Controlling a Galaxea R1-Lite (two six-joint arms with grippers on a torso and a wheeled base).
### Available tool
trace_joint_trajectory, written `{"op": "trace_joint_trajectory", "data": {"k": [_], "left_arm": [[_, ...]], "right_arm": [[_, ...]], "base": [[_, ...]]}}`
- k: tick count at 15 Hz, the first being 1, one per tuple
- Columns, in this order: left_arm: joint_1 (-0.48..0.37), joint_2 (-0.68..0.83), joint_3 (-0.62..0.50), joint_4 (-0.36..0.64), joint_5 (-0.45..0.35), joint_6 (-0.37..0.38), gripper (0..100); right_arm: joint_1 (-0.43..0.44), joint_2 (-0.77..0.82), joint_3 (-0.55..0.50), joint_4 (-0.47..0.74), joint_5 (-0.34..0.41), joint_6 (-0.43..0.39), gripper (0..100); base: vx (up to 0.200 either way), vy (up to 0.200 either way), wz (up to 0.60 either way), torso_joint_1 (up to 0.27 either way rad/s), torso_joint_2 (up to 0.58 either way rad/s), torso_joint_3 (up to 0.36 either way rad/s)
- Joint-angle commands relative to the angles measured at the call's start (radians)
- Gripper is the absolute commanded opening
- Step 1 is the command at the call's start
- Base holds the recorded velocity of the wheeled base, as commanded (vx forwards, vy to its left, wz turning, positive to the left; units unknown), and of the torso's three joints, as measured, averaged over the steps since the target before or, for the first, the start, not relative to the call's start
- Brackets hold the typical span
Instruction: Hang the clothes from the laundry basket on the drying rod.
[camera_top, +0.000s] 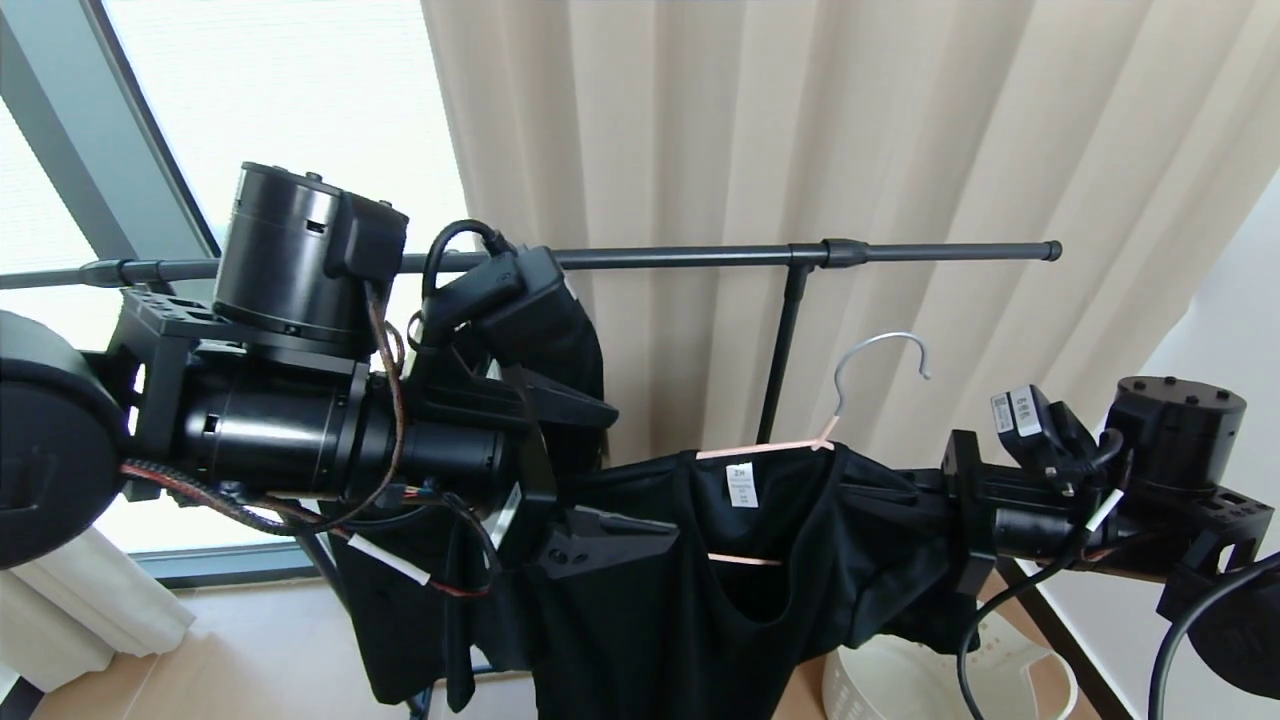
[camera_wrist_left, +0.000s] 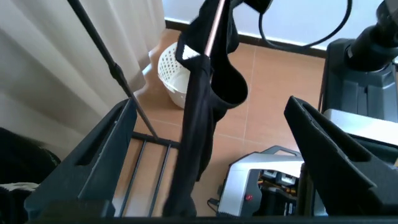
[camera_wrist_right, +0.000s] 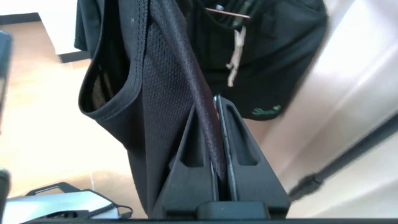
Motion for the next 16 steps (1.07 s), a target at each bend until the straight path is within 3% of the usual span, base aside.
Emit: {"op": "trace_joint_trajectory", "data": {"k": [1,5,13,14,16], "left_arm": [[-0.005,0.052,-0.013,-0.001,0.010,0.006,100],[0.012,0.095,-0.015,-0.001,0.014,0.062,100],[0.031,0.129,-0.007,-0.002,0.023,0.072,100],[0.029,0.128,-0.007,-0.004,0.039,0.074,0],[0.029,0.121,0.015,-0.010,0.040,0.075,0]], "right_arm": [[0.006,-0.005,0.001,0.000,-0.001,0.000,0],[0.008,-0.009,0.004,-0.002,-0.001,-0.002,0],[0.008,-0.046,0.017,-0.002,-0.001,-0.003,0],[0.008,-0.046,0.017,-0.002,-0.001,-0.003,0],[0.005,-0.048,0.017,-0.002,-0.001,-0.002,0]], "base": [[0.000,0.000,0.00,0.000,0.00,0.000],[0.000,0.000,0.00,0.000,0.00,0.000],[0.000,0.000,0.00,0.000,0.00,0.000],[0.000,0.000,0.00,0.000,0.00,0.000],[0.000,0.000,0.00,0.000,0.00,0.000]]}}
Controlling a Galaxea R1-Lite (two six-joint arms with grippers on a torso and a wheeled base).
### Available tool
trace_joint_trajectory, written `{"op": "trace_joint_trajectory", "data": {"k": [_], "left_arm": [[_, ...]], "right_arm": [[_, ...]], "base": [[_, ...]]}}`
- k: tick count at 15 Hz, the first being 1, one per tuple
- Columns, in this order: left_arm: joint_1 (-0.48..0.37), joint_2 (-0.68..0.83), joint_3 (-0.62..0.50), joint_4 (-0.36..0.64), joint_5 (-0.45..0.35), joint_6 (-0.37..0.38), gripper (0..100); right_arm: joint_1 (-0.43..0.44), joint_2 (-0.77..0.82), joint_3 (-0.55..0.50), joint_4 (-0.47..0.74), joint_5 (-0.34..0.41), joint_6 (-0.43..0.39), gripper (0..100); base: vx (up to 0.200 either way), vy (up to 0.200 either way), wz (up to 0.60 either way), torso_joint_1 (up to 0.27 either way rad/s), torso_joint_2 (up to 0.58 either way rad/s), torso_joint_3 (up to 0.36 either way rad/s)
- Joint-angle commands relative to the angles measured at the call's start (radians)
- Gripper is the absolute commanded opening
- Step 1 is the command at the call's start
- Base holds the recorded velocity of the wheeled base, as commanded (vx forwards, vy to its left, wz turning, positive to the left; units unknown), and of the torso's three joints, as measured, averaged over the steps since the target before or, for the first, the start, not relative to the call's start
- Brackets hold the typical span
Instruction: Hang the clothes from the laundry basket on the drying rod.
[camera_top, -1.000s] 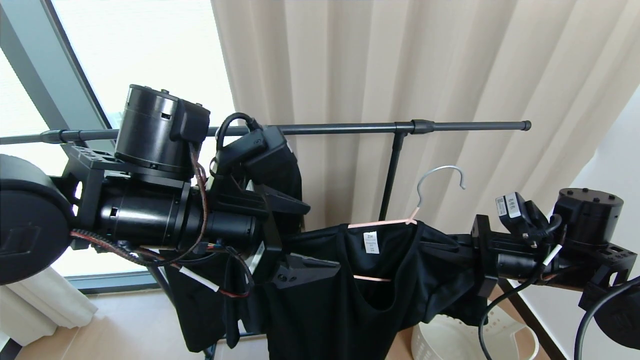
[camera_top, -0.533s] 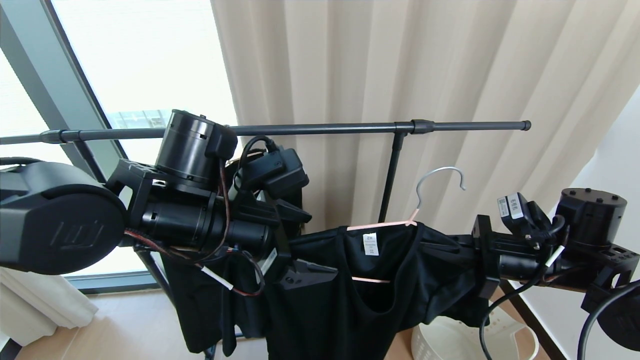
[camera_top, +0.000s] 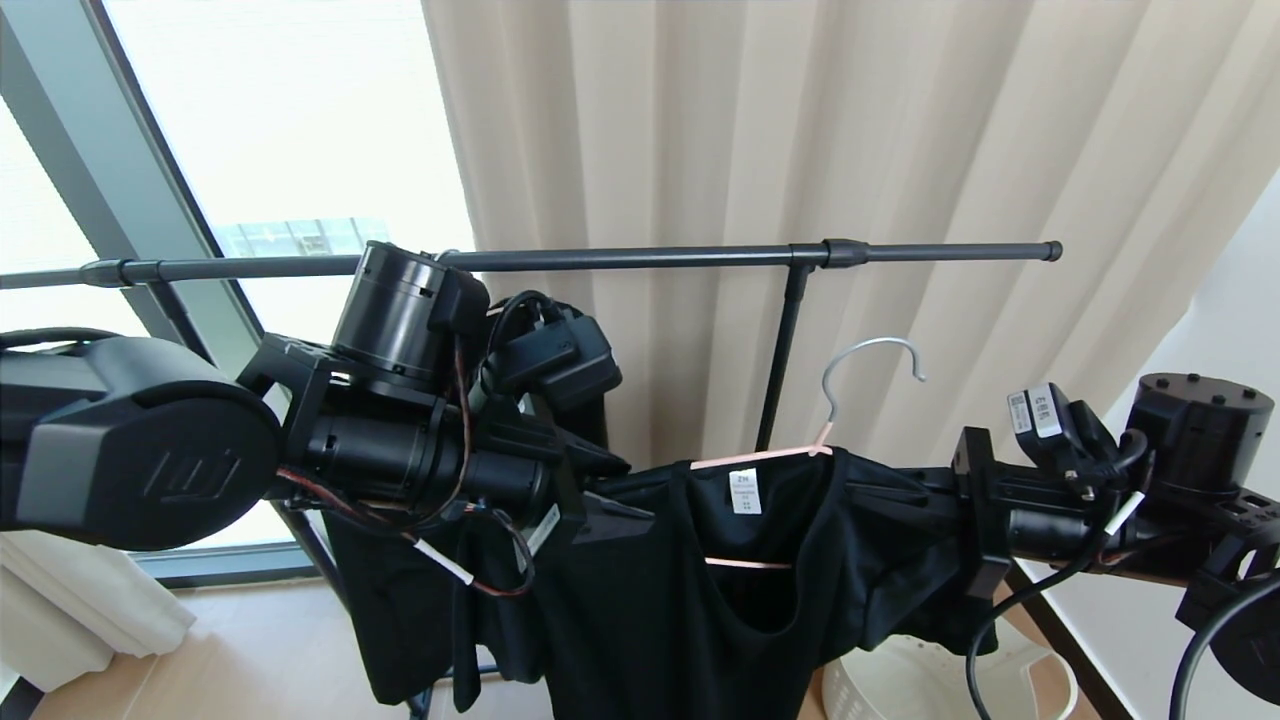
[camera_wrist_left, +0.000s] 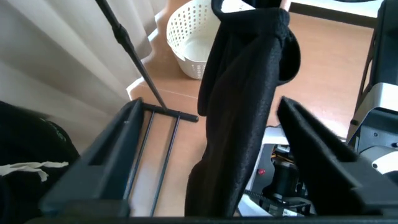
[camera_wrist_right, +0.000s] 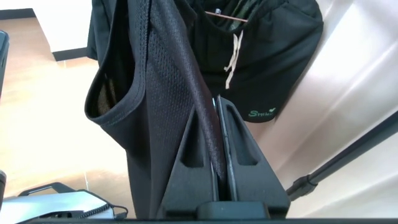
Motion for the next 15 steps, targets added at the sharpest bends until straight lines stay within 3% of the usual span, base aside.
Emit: {"op": "trace_joint_trajectory", "data": {"k": [1,6,9,10,15], "left_arm": [[0.000,-0.014,0.018,-0.003,-0.001,0.000,0],[0.000,-0.046,0.071,-0.045,-0.003,-0.001,0],[0.000,-0.060,0.123,-0.128,-0.003,-0.009,0],[0.000,-0.066,0.129,-0.141,-0.003,-0.010,0],[0.003,-0.118,0.137,-0.141,-0.003,-0.017,0]], "right_arm": [[-0.001,-0.007,0.000,-0.001,0.002,0.001,0],[-0.004,-0.030,0.000,0.005,0.002,0.003,0],[-0.006,-0.029,0.002,0.005,0.000,0.004,0],[-0.007,-0.029,-0.001,0.006,0.000,0.004,100],[-0.035,-0.030,-0.007,0.000,-0.002,0.004,100]], "base": [[0.000,0.000,0.00,0.000,0.00,0.000],[0.000,0.000,0.00,0.000,0.00,0.000],[0.000,0.000,0.00,0.000,0.00,0.000],[0.000,0.000,0.00,0.000,0.00,0.000],[0.000,0.000,0.00,0.000,0.00,0.000]]}}
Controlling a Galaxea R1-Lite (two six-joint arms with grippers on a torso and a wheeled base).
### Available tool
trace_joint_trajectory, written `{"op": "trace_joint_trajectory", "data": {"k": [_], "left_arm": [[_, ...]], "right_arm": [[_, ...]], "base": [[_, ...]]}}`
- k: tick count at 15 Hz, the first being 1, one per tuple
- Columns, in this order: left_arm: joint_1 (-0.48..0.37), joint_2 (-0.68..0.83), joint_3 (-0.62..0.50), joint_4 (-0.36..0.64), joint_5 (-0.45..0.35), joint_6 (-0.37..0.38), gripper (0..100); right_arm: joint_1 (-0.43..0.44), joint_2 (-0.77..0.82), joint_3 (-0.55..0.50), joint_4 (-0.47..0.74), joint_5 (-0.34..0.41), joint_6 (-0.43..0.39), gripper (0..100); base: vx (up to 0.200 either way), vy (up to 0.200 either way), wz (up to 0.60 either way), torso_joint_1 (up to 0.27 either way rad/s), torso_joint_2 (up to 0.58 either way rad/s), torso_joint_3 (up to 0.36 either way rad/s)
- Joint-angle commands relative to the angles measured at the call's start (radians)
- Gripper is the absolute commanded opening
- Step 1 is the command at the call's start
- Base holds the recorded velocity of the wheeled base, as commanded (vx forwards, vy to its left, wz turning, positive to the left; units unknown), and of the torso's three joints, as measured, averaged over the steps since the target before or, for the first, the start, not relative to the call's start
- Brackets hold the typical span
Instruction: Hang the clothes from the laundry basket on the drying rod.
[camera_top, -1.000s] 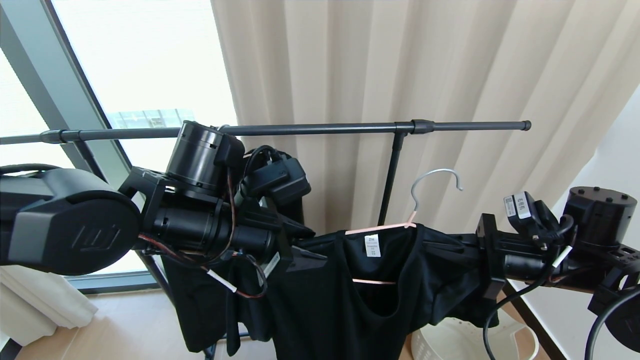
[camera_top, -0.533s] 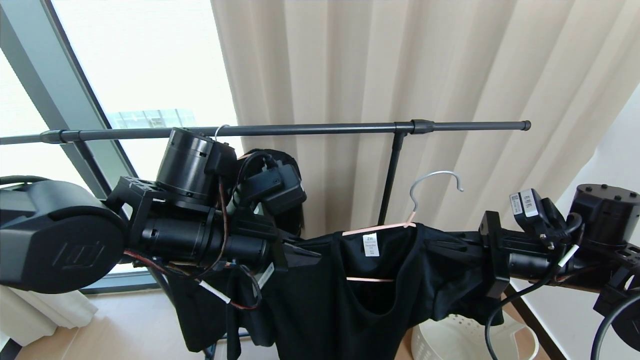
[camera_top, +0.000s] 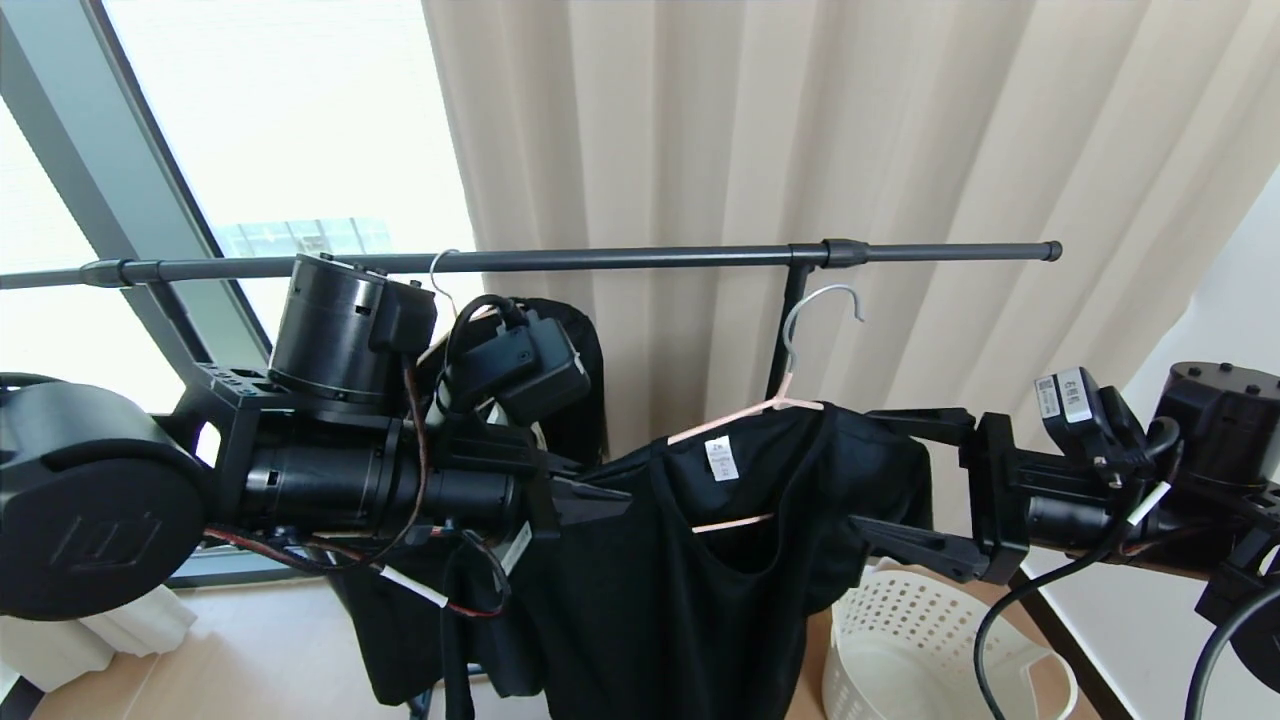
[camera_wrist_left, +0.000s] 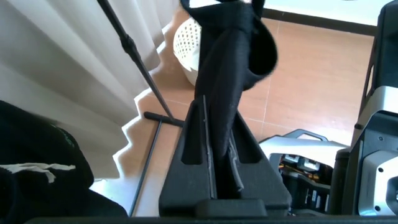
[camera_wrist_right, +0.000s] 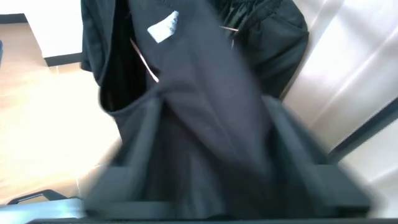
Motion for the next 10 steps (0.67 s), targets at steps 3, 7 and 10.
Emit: {"op": "trace_joint_trajectory", "data": {"k": [3,7,10], "left_arm": [[0.028,-0.095,0.034,-0.001,-0.002,-0.022,0],[0.068,-0.166,0.155,-0.103,-0.005,-0.023,0],[0.071,-0.252,0.249,-0.153,-0.005,-0.025,0]], "right_arm": [[-0.024,0.002,-0.008,-0.003,-0.003,-0.002,100],[-0.042,0.006,-0.020,-0.001,-0.003,-0.002,100],[-0.054,0.026,-0.031,-0.001,-0.008,-0.002,100]], "base": [[0.000,0.000,0.00,0.000,0.00,0.000],[0.000,0.000,0.00,0.000,0.00,0.000],[0.000,0.000,0.00,0.000,0.00,0.000]]}}
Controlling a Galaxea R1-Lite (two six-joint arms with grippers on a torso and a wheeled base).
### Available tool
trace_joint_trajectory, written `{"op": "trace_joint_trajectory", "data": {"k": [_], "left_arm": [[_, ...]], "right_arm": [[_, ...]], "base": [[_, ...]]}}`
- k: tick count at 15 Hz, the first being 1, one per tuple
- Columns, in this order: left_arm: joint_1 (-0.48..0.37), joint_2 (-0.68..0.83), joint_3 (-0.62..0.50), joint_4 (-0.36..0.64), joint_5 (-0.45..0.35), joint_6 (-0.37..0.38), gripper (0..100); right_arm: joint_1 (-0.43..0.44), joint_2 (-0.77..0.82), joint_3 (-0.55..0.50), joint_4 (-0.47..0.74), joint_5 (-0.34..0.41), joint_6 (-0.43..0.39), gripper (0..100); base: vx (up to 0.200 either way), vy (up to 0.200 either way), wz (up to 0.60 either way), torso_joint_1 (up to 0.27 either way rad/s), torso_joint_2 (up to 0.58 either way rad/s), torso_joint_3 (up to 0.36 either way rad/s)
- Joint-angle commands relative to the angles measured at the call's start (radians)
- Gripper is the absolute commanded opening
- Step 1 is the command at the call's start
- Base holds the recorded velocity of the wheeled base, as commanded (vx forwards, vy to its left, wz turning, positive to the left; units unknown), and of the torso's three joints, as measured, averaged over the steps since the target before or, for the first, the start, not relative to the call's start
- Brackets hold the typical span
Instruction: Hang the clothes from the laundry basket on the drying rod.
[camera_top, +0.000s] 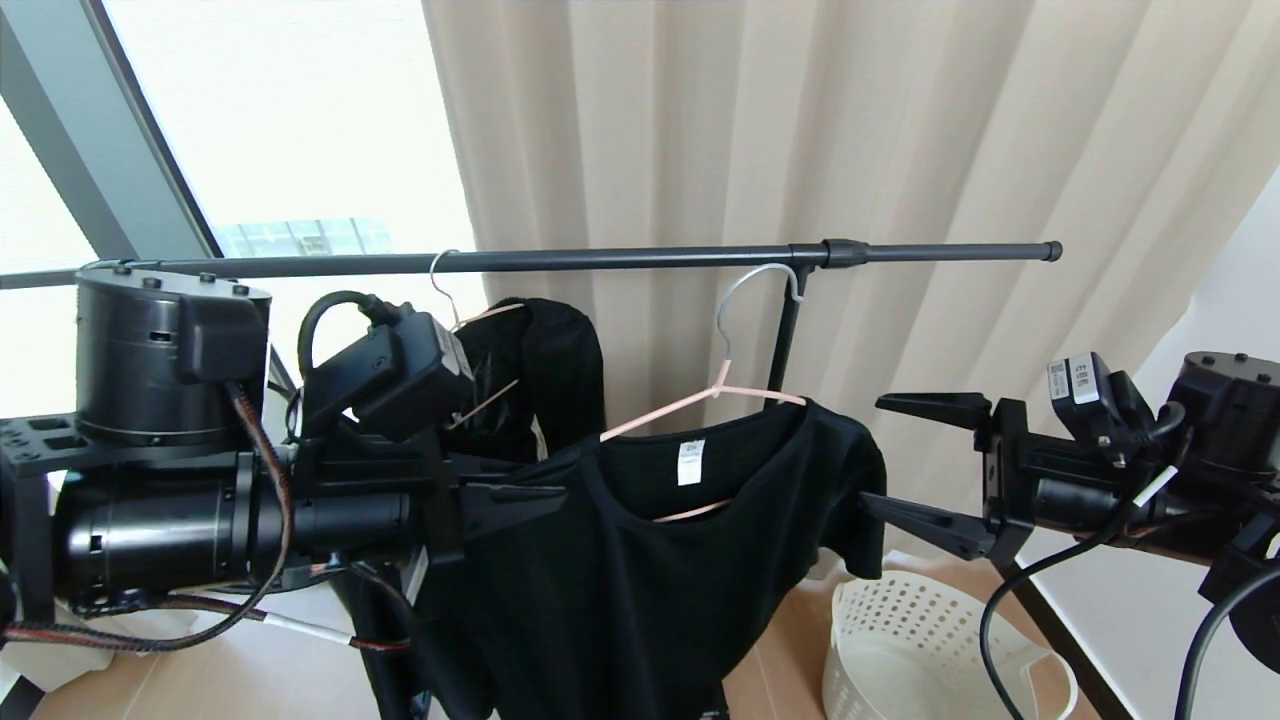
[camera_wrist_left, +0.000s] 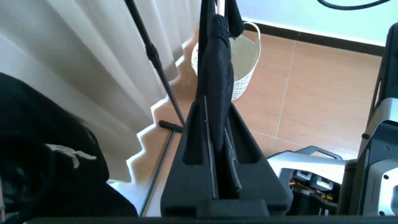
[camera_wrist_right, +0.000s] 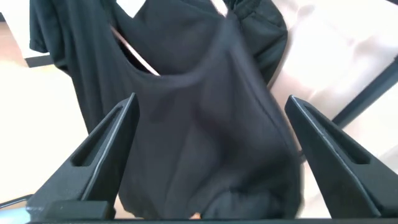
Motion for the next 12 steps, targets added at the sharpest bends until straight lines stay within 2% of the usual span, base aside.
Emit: {"op": "trace_joint_trajectory", "data": {"k": [1,5,8,10,12], "left_arm": [[0.005,-0.085,0.060,-0.011,0.000,0.000,0],[0.028,-0.145,0.112,-0.021,-0.002,-0.015,0],[0.028,-0.172,0.212,-0.155,0.000,-0.028,0],[0.025,-0.195,0.272,-0.239,-0.002,-0.061,0],[0.023,-0.197,0.305,-0.288,0.000,-0.075,0]], "right_arm": [[-0.009,0.027,-0.008,0.000,0.000,-0.001,100],[-0.009,0.055,-0.019,0.000,-0.023,-0.001,100],[-0.010,0.075,-0.025,-0.002,-0.026,-0.001,100],[-0.010,0.086,-0.031,0.000,-0.032,-0.001,100],[-0.009,0.103,-0.033,-0.002,-0.033,-0.001,100]], "base": [[0.000,0.000,0.00,0.000,0.00,0.000],[0.000,0.000,0.00,0.000,0.00,0.000],[0.000,0.000,0.00,0.000,0.00,0.000],[0.000,0.000,0.00,0.000,0.00,0.000],[0.000,0.000,0.00,0.000,0.00,0.000]]}}
